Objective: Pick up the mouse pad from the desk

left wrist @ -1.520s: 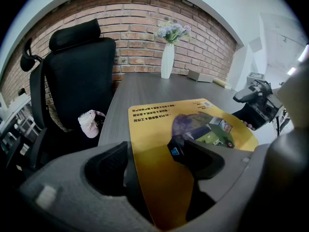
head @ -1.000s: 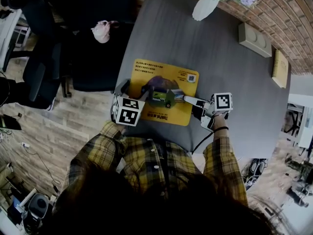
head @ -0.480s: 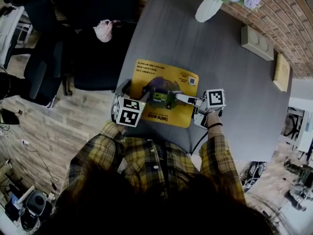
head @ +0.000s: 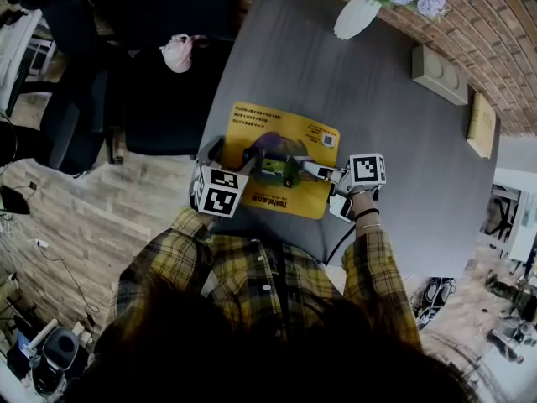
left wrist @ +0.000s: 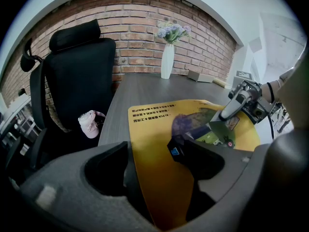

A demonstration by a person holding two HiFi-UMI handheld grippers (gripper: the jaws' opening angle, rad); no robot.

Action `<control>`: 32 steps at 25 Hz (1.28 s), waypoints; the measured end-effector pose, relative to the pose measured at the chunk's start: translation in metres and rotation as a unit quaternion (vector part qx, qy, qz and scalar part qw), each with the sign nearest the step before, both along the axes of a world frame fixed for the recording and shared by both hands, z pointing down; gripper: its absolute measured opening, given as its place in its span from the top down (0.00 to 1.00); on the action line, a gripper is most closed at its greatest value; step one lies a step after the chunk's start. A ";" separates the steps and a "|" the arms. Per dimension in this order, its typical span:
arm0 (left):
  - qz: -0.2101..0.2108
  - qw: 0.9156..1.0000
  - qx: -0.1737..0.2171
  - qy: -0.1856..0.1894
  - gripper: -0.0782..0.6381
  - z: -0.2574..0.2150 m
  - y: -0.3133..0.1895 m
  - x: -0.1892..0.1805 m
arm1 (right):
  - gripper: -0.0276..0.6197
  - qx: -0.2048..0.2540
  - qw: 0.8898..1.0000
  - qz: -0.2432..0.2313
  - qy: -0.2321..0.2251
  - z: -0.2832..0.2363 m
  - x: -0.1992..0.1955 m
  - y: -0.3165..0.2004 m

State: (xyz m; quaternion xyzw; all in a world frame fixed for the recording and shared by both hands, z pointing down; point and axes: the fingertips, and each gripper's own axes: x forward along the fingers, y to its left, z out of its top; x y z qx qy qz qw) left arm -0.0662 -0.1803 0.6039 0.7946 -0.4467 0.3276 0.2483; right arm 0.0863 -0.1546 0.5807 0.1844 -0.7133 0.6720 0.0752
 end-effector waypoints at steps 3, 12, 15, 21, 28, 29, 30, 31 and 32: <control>0.000 1.000 -0.003 -0.001 0.37 0.000 0.001 -0.001 | 0.94 0.008 1.000 0.000 -0.012 -0.004 -0.004 0.000; -0.002 1.000 -0.001 -0.002 0.38 -0.002 0.000 -0.002 | 0.94 0.021 0.999 0.011 -0.023 -0.009 -0.003 0.002; -0.006 1.000 -0.009 -0.005 0.39 -0.005 0.000 -0.004 | 0.94 0.035 0.999 0.011 -0.026 -0.016 -0.004 0.003; -0.021 1.000 -0.001 0.004 0.41 -0.016 -0.004 -0.009 | 0.94 0.055 0.998 0.014 -0.022 -0.030 -0.006 0.007; -0.024 0.999 0.026 0.014 0.42 -0.037 -0.008 -0.006 | 0.93 0.096 0.995 0.014 -0.018 -0.052 -0.007 0.011; -0.024 0.999 0.031 0.015 0.42 -0.040 -0.008 -0.005 | 0.93 0.102 0.995 0.012 -0.011 -0.053 -0.004 0.012; -0.025 0.999 0.035 0.017 0.42 -0.044 -0.009 -0.005 | 0.93 0.111 0.994 0.011 -0.008 -0.057 -0.003 0.013; -0.026 0.999 0.040 0.018 0.43 -0.048 -0.009 -0.005 | 0.93 0.122 0.992 0.010 -0.009 -0.062 -0.003 0.014; -0.027 0.998 0.044 0.020 0.43 -0.052 -0.009 -0.004 | 0.93 0.133 0.991 0.010 -0.009 -0.069 -0.003 0.015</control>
